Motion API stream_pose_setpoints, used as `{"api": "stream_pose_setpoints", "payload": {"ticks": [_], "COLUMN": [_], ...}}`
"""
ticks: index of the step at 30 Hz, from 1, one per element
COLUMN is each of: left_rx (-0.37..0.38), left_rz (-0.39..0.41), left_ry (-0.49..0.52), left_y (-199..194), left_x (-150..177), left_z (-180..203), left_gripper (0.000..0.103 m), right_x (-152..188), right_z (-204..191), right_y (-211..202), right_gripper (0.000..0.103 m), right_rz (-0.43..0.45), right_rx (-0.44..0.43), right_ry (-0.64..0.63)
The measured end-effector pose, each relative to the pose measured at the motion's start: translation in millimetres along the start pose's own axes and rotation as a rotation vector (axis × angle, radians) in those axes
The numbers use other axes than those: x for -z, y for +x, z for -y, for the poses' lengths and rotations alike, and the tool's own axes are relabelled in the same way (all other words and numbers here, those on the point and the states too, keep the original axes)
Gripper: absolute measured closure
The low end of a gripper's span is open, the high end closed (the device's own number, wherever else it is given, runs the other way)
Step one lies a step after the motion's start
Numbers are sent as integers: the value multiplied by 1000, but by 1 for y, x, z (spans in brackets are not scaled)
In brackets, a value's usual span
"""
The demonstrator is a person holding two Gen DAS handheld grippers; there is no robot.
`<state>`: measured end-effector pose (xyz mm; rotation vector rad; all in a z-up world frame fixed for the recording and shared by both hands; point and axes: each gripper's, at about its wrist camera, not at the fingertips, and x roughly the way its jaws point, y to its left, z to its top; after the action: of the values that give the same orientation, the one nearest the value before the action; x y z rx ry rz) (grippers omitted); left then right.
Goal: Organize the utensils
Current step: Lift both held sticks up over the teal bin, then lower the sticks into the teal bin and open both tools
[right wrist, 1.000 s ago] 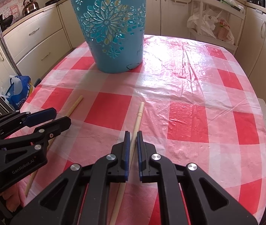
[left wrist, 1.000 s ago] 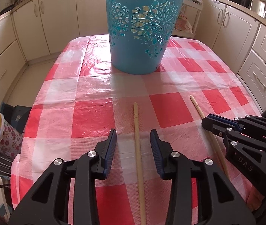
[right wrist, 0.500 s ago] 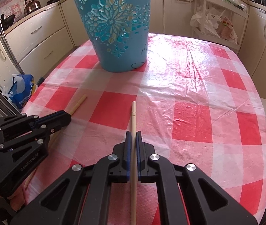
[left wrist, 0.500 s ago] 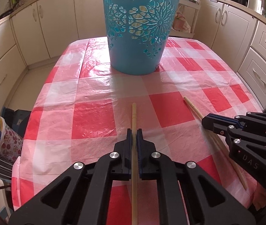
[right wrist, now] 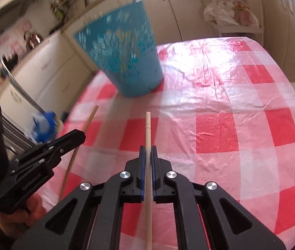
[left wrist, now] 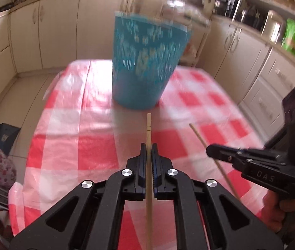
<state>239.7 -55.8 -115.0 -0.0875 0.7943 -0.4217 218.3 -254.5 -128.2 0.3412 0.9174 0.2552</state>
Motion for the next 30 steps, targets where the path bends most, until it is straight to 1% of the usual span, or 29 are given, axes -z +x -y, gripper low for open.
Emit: {"api": "stream_pose_setpoints", "payload": {"ticks": [2, 6, 10, 14, 19, 25, 30], "left_rx": [26, 71, 102, 118, 128, 142, 142], "left_rz": [73, 193, 301, 391, 470, 549, 620], "left_ry": [-21, -57, -61, -37, -9, -40, -83], "left_y": [-16, -42, -64, -78, -76, -59, -41], "left_x": [-10, -28, -52, -81, -119, -167, -201], "left_z": [-4, -10, -7, -1, 6, 5, -2], "left_gripper": [98, 98, 98, 98, 98, 98, 98], "right_x": [-8, -24, -45, -76, -119, -173, -211], "right_z": [0, -12, -27, -43, -59, -62, -72], "right_y": [-15, -44, -65, -84, -89, -79, -65], "right_gripper": [97, 97, 97, 97, 97, 97, 97], "right_rz": [53, 166, 274, 412, 564, 687, 772], "right_rx": [-48, -121, -161, -159, -149, -117, -79], "right_ry": [37, 53, 54, 31, 29, 58, 35]}}
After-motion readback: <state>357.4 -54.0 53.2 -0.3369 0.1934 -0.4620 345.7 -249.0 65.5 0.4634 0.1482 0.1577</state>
